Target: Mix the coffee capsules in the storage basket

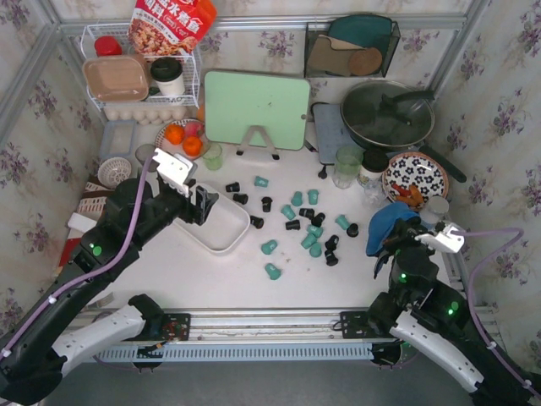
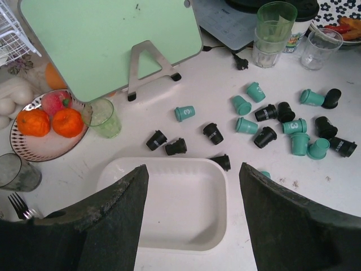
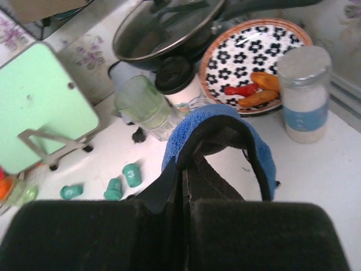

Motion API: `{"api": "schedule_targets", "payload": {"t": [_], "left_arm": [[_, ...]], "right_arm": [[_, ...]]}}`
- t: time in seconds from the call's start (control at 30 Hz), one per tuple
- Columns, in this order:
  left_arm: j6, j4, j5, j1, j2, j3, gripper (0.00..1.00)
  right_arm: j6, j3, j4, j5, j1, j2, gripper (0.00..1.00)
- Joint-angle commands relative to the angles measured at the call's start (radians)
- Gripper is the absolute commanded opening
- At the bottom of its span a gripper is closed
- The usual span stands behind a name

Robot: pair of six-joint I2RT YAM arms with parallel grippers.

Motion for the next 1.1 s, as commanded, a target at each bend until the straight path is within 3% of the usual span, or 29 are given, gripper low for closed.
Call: {"api": "schedule_targets", "payload": {"t": [0.0,0.27,0.37,0.5,0.67,0.77,0.9,1.0,1.07], "left_arm": [[-0.019,0.013,-0.007,0.001,-0.011,0.008,0.69],[-0.029,0.012,-0.007,0.001,-0.01,0.007,0.69],[-0.032,0.01,-0.007,0.001,-0.009,0.007,0.69],[-0.039,0.01,-0.006,0.001,-0.007,0.007,0.69],[-0.05,0.007,0.005,0.001,-0.004,0.01,0.69],[-0.054,0.004,0.009,0.001,-0.005,0.011,0.69],[-0.06,0.005,0.009,0.001,-0.015,0.009,0.69],[-0.059,0.005,0.008,0.001,-0.017,0.009,0.69],[-0.058,0.005,0.006,0.001,-0.019,0.009,0.69]], "right_arm": [[0.19,-0.009,-0.101,0.193,0.0,0.012,0.0],[0.246,-0.064,-0.057,0.462,-0.024,0.111,0.0],[0.108,-0.12,0.093,0.535,-0.068,0.11,0.0],[-0.093,-0.183,0.33,0.53,-0.135,0.067,0.0],[-0.171,-0.229,0.412,0.424,-0.262,0.149,0.02],[-0.003,-0.202,0.311,0.287,-0.436,0.271,0.26],[0.245,-0.14,0.108,0.1,-0.66,0.409,0.37],[0.321,-0.128,0.056,0.066,-0.718,0.472,0.62],[0.357,-0.11,0.017,0.07,-0.721,0.493,0.74]]}}
